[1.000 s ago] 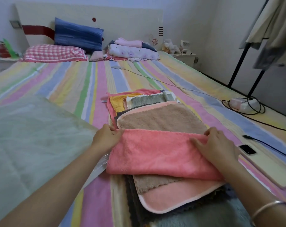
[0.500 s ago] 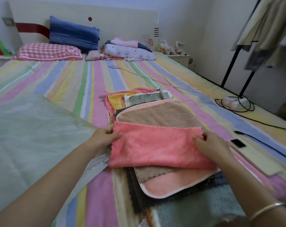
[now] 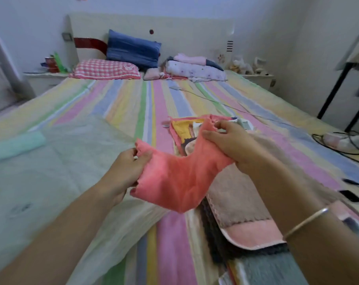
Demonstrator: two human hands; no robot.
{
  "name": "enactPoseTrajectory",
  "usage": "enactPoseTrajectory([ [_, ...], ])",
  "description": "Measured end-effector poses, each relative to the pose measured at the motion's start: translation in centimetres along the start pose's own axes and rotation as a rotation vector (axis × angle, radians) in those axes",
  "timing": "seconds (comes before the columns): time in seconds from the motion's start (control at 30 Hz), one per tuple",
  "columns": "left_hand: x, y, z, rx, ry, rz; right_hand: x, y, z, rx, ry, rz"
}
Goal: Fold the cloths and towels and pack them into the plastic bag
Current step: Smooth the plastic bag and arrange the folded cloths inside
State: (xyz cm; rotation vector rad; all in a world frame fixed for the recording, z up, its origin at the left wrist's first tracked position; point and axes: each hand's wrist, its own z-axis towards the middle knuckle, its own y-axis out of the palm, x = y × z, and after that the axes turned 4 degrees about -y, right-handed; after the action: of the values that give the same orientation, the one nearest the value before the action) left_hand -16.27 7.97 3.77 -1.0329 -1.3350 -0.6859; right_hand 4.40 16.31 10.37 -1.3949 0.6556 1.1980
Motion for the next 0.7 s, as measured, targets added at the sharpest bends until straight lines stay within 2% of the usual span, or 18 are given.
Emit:
enactPoseTrajectory([
  [0.17, -4.5, -9.0, -2.0, 0.190, -0.144, 0.192, -3.2, 10.9, 0.5, -0.242, -0.094, -0.117],
  [0.27, -8.3, -13.1, -4.4, 0.235, -0.225, 0.267, -2.8, 19.2, -1.9, -0.441, -0.126, -0.273],
  [0.37, -11.6, -15.7, -6.0, 0.236, -0.243, 0.285, -1.2, 25.4, -5.8, -0.703, 0.018, -0.155],
  [0.43, -12.9, -16.7, -6.3, 0.246, -0.242, 0.265, -0.5, 27.3, -7.6, -0.788, 0.138, 0.001],
  [0.47, -13.0, -16.9, -6.3, 0.256, -0.229, 0.255, -0.3, 27.6, -8.0, -0.740, 0.125, 0.047],
  [0.57, -13.7, -17.0, -6.1, 0.297, -0.248, 0.239, 1.1, 26.2, -7.8, -0.371, -0.085, 0.066],
  [0.63, -14.3, -16.9, -5.8, 0.312, -0.265, 0.185, 2.3, 23.8, -7.6, -0.189, -0.293, -0.194],
  [0.7, -14.7, -16.9, -5.8, 0.348, -0.273, 0.115, 3.7, 21.7, -7.5, -0.199, -0.368, -0.444],
])
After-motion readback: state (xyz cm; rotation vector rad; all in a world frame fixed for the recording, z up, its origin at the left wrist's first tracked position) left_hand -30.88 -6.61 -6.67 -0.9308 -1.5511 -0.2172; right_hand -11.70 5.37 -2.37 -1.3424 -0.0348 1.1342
